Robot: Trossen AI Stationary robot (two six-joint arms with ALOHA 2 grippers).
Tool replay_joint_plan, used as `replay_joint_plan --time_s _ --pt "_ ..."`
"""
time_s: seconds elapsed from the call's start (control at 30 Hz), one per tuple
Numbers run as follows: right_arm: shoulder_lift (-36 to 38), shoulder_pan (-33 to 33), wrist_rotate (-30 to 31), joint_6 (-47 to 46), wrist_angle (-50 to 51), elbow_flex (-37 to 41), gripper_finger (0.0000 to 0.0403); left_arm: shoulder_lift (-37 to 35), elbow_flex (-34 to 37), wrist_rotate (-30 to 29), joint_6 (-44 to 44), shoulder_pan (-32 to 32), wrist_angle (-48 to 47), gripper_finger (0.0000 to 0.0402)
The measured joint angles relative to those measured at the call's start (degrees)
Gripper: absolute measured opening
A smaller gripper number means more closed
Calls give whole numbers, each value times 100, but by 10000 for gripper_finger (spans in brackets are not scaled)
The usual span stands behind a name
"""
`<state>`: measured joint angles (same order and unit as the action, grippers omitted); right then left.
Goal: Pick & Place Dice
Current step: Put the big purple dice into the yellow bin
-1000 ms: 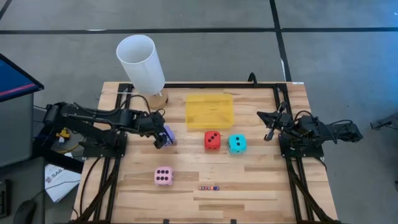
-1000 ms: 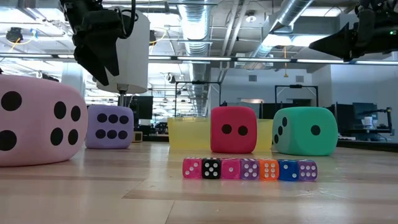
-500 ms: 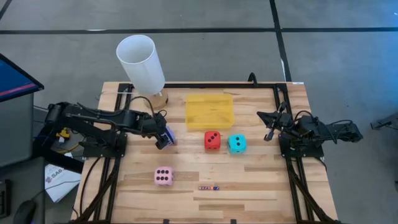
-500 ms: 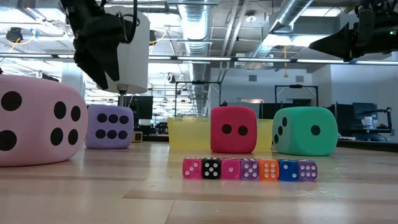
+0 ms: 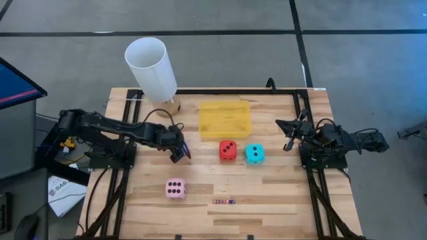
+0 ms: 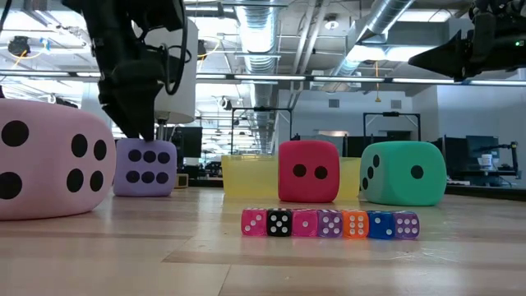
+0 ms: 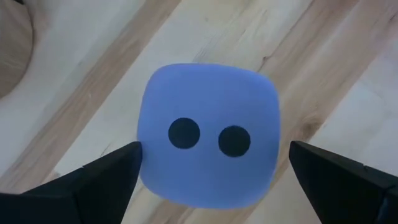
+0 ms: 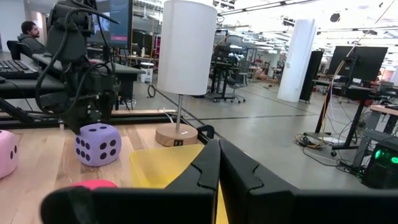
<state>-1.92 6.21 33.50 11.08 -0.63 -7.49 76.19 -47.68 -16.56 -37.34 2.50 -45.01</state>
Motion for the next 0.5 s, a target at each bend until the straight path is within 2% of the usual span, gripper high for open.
replay_joint_plan --time_s 0.23,0.5 --pt "1 1 0 -1 21 0 3 419 -26 -205 273 -5 -23 396" --pt "1 -1 0 0 20 0 3 500 -20 -161 255 -4 -17 396"
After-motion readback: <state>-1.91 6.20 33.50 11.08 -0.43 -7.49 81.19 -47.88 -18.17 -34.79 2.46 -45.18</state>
